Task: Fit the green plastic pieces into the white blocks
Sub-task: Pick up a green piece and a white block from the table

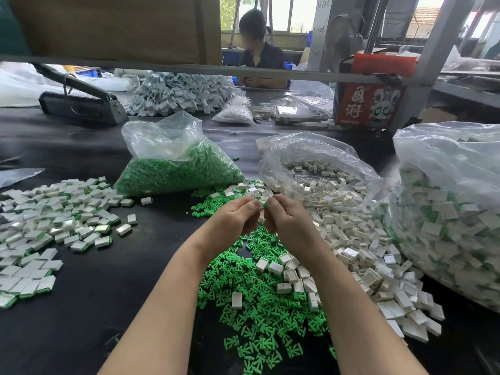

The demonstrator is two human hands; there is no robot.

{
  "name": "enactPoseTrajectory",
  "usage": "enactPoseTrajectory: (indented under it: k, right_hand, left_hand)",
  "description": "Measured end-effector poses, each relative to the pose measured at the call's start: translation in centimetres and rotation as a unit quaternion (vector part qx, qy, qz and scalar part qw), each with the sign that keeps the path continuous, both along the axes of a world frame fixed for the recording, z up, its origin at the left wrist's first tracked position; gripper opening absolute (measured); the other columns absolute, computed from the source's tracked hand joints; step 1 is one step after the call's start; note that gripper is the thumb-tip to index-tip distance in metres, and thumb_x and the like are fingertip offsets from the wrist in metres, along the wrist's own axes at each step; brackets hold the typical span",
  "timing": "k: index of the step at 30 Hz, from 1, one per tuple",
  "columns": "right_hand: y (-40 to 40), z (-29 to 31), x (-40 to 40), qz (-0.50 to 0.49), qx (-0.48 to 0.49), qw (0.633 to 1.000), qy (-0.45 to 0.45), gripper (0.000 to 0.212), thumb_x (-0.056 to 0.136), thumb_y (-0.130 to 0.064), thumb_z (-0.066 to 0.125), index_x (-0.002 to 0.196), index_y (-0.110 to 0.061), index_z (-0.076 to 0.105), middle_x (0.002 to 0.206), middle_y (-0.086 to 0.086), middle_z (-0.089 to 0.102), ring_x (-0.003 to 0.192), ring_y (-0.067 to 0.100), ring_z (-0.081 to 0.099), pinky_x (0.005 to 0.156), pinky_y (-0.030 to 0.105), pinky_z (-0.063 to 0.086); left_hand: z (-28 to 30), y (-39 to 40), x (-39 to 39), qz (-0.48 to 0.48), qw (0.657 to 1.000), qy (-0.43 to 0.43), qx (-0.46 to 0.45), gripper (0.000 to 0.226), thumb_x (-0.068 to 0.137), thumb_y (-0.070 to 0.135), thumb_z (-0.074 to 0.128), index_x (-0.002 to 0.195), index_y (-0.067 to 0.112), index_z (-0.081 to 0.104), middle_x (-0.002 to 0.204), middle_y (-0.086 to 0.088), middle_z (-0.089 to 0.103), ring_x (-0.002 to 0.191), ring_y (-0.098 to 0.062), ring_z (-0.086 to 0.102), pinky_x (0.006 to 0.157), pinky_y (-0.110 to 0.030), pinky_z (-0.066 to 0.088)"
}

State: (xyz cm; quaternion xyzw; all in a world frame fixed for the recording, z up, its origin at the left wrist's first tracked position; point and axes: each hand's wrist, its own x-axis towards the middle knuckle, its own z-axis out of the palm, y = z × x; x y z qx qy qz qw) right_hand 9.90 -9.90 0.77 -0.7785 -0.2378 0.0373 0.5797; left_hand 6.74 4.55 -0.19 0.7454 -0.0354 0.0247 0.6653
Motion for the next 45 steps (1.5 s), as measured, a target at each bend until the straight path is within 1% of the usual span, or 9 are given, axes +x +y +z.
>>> enactPoseTrajectory:
  k: [3,10,17,20,28,34,36,39,45]
  right_hand:
    - [0.2,0.0,-0.1,0.010,0.000,1.000,0.023,0.042,0.105,-0.019,0.035,0.065,-0.014,0.045,0.057,0.002,0.044,0.052,0.015,0.037,0.057,0.035,0.031]
    - [-0.1,-0.2,0.1,0.013,-0.001,1.000,0.019,0.041,0.104,-0.017,0.039,0.063,-0.016,0.044,0.052,-0.005,0.041,0.048,0.010,0.034,0.053,0.032,0.029]
    - [0.4,-0.9,-0.1,-0.046,-0.019,0.997,-0.053,0.042,0.105,-0.022,0.036,0.071,-0.001,0.052,0.059,0.000,0.046,0.055,0.015,0.039,0.056,0.032,0.032]
    - [0.5,-1.1,-0.1,-0.067,-0.025,0.995,-0.076,0.042,0.105,-0.022,0.036,0.067,-0.011,0.050,0.057,-0.004,0.046,0.052,0.010,0.040,0.053,0.029,0.031]
    - [0.9,-1.3,-0.2,-0.083,0.004,0.994,-0.071,0.042,0.105,-0.023,0.036,0.067,-0.021,0.052,0.058,-0.009,0.050,0.049,-0.001,0.045,0.050,0.018,0.035]
    - [0.6,-1.3,-0.1,-0.075,-0.010,0.994,-0.077,0.041,0.105,-0.024,0.036,0.079,-0.001,0.058,0.071,0.014,0.062,0.067,0.032,0.058,0.060,0.044,0.049]
    - [0.3,-1.1,-0.1,-0.065,-0.013,0.995,-0.079,0.040,0.105,-0.024,0.037,0.072,-0.007,0.054,0.063,0.004,0.054,0.057,0.018,0.050,0.054,0.035,0.041]
    - [0.1,-0.8,-0.1,-0.044,-0.007,0.996,-0.074,0.042,0.105,-0.024,0.037,0.065,-0.019,0.048,0.057,-0.008,0.046,0.049,0.000,0.039,0.050,0.022,0.032]
    - [0.3,-0.6,-0.3,-0.040,-0.012,0.996,-0.078,0.044,0.105,-0.023,0.039,0.062,-0.018,0.047,0.055,-0.008,0.045,0.048,0.002,0.038,0.051,0.025,0.032]
  left_hand:
    - [0.0,0.1,0.0,-0.014,1.000,-0.002,-0.004,0.035,0.101,0.024,0.045,0.071,0.028,0.063,0.063,0.013,0.049,0.061,-0.004,0.044,0.062,-0.019,0.039]
    - [0.3,-0.3,-0.4,-0.023,1.000,0.003,0.018,0.019,0.091,0.036,0.048,0.082,0.019,0.052,0.065,0.009,0.043,0.065,-0.010,0.037,0.066,-0.031,0.031]
    - [0.5,-1.6,-0.3,0.033,0.999,-0.006,0.014,0.030,0.105,0.018,0.040,0.104,-0.009,0.052,0.076,-0.004,0.040,0.075,-0.020,0.036,0.075,-0.038,0.036]
    - [0.6,-2.0,-0.1,0.035,0.999,-0.008,-0.016,0.020,0.105,0.015,0.039,0.104,0.001,0.054,0.079,-0.006,0.040,0.079,-0.020,0.037,0.078,-0.036,0.037]
    - [0.5,-2.1,-0.1,0.043,0.999,-0.004,-0.022,0.031,0.104,0.019,0.043,0.108,-0.012,0.050,0.096,-0.012,0.051,0.091,-0.024,0.046,0.092,-0.051,0.041]
    - [0.5,-2.1,-0.3,0.035,0.999,0.009,-0.025,0.033,0.104,0.018,0.043,0.111,-0.013,0.050,0.096,-0.015,0.051,0.091,-0.025,0.046,0.086,-0.043,0.039]
    - [0.4,-1.7,-0.3,0.022,0.999,0.017,-0.039,0.028,0.104,0.018,0.044,0.103,-0.005,0.059,0.091,-0.012,0.051,0.087,-0.022,0.048,0.083,-0.034,0.044]
    - [0.5,-1.0,-0.6,-0.008,0.999,0.028,-0.039,0.038,0.103,0.021,0.046,0.072,0.025,0.067,0.068,0.005,0.053,0.062,-0.006,0.051,0.059,-0.014,0.044]
    - [0.9,-0.8,-1.1,-0.020,0.999,0.023,-0.017,0.033,0.104,0.022,0.040,0.073,0.017,0.049,0.065,-0.001,0.040,0.057,-0.012,0.034,0.051,-0.020,0.029]
